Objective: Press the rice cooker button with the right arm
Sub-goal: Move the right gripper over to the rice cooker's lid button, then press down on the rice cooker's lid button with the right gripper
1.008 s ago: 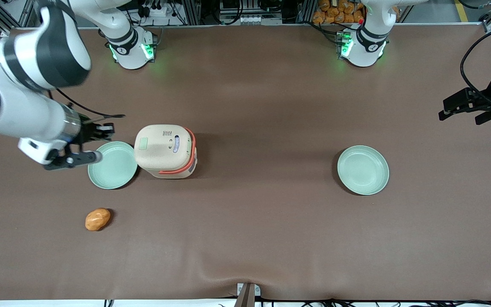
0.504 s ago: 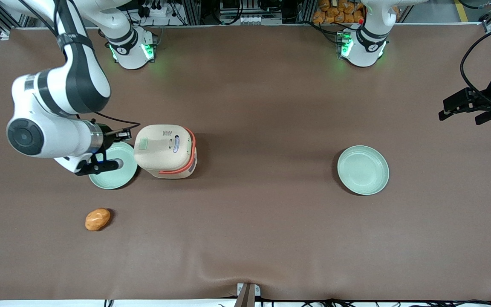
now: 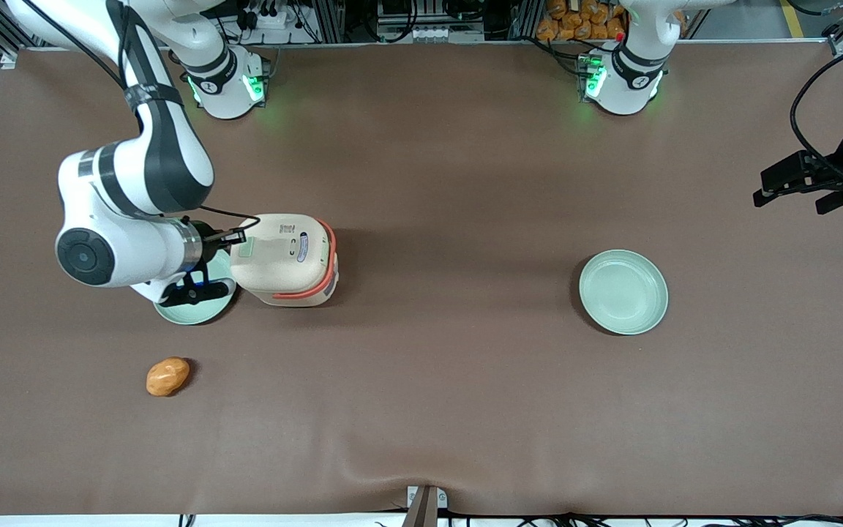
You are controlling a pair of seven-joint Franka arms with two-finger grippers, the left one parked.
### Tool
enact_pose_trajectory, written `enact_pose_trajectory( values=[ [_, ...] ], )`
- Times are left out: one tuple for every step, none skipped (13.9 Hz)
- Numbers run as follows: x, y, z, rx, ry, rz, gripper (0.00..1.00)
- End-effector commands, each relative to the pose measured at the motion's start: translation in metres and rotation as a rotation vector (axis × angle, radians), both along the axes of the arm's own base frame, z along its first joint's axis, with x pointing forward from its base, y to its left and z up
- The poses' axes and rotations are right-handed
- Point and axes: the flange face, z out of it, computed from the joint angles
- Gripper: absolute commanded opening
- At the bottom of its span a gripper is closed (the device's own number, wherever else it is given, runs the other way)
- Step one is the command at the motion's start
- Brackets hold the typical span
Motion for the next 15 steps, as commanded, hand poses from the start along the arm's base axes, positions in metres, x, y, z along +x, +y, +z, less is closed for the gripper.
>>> enact_pose_trajectory(
  values=[
    [0.001, 0.006, -0.012, 0.008, 0.0, -0.01, 0.0],
    [0.002, 0.006, -0.016, 0.007, -0.001, -0.011, 0.0],
    [0.002, 0.008, -0.019, 0.006, 0.003, -0.009, 0.0],
    [0.002, 0.008, -0.023, 0.004, 0.01, -0.007, 0.0],
    [0.002, 0.008, -0.025, 0.004, 0.013, -0.006, 0.0],
    [0.002, 0.007, -0.026, 0.002, 0.014, -0.005, 0.0],
    [0.002, 0.007, -0.03, 0.003, 0.018, -0.001, 0.0],
    [0.003, 0.008, -0.032, 0.002, 0.021, 0.0, 0.0],
    [0.004, 0.007, -0.033, 0.002, 0.015, -0.001, 0.0],
    [0.004, 0.007, -0.035, 0.003, 0.011, -0.001, 0.0],
    [0.006, 0.007, -0.04, 0.0, 0.012, -0.001, 0.0],
    [0.007, 0.007, -0.043, 0.0, 0.004, -0.002, 0.0],
    [0.008, 0.007, -0.046, -0.002, 0.004, -0.002, 0.0],
    [0.008, 0.007, -0.047, -0.003, 0.005, 0.0, 0.0],
    [0.008, 0.006, -0.048, -0.005, 0.006, -0.002, 0.0]
  ],
)
